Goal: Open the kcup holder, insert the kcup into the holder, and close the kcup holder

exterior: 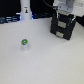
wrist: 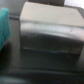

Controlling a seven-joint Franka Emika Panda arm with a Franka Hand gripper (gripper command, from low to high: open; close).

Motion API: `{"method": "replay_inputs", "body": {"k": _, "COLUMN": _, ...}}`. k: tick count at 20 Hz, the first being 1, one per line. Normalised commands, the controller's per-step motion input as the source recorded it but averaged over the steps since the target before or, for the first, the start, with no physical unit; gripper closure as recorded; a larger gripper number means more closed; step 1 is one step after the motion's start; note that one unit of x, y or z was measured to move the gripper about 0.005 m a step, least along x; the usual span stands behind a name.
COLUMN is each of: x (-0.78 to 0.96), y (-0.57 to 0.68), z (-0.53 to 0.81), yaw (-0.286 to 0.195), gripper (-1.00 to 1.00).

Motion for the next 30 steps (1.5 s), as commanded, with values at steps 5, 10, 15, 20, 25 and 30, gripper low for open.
{"method": "replay_inputs", "body": {"k": 5, "x": -0.27, "y": 0.03, "z": -0.33, "yaw": -0.021, "gripper": 1.00}}
{"method": "replay_inputs", "body": {"k": 10, "x": -0.11, "y": 0.03, "z": -0.05, "yaw": -0.052, "gripper": 1.00}}
{"method": "replay_inputs", "body": {"k": 15, "x": -0.01, "y": 0.01, "z": -0.01, "yaw": -0.040, "gripper": 1.00}}
{"method": "replay_inputs", "body": {"k": 20, "x": 0.05, "y": 0.00, "z": 0.03, "yaw": -0.009, "gripper": 1.00}}
{"method": "replay_inputs", "body": {"k": 25, "x": 0.67, "y": -0.07, "z": 0.21, "yaw": -0.046, "gripper": 1.00}}
{"method": "replay_inputs", "body": {"k": 30, "x": 0.89, "y": -0.22, "z": 0.36, "yaw": -0.062, "gripper": 1.00}}
